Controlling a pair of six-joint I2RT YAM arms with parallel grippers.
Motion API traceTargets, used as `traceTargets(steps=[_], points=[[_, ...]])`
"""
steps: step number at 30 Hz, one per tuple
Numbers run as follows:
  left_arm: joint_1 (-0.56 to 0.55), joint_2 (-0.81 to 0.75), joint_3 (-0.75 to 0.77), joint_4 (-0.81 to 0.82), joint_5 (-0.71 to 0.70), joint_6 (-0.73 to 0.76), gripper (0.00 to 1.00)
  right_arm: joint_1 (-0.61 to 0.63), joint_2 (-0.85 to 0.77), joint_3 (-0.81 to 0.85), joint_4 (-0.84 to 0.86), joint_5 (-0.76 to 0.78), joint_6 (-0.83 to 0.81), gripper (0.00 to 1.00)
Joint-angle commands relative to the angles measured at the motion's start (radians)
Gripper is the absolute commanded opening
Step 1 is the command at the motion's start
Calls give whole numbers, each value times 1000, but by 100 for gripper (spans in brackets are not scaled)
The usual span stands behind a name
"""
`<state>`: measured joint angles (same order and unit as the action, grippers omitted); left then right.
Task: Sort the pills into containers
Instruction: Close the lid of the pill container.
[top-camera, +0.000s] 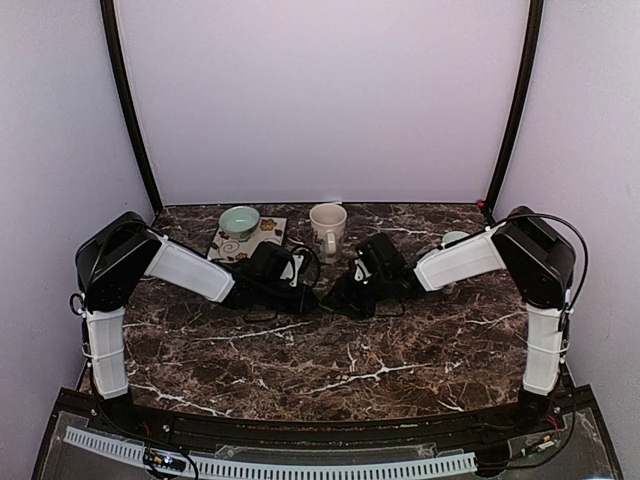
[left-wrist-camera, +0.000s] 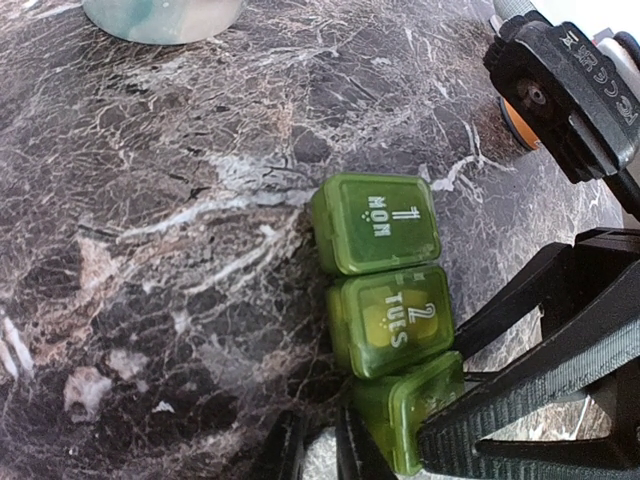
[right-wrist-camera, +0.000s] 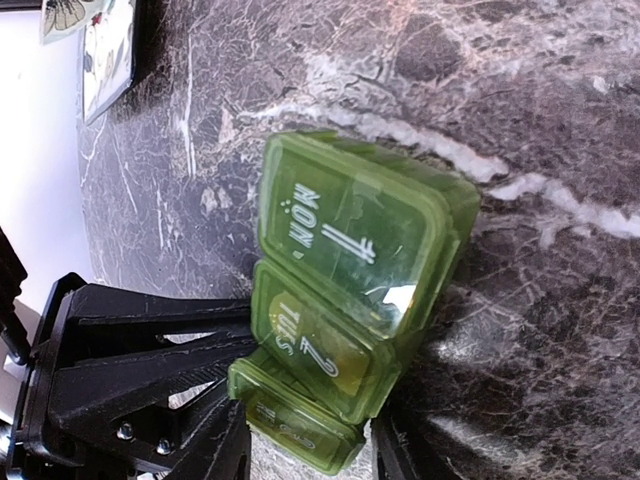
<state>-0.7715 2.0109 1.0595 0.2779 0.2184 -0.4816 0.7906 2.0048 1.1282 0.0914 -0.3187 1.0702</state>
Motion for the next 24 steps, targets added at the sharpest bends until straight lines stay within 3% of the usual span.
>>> traceTargets(steps=[1,13,24], points=[[-52,48,-35,-186,59,15,15,11,93,6,-98,16,-26,40],[-58,48,-33,-187,58,12,15,14,115,42,-146,4,-50,40],[-58,-37,-77,-246,-14,-1,18,15,-56,-20,-272,146,-206,46]])
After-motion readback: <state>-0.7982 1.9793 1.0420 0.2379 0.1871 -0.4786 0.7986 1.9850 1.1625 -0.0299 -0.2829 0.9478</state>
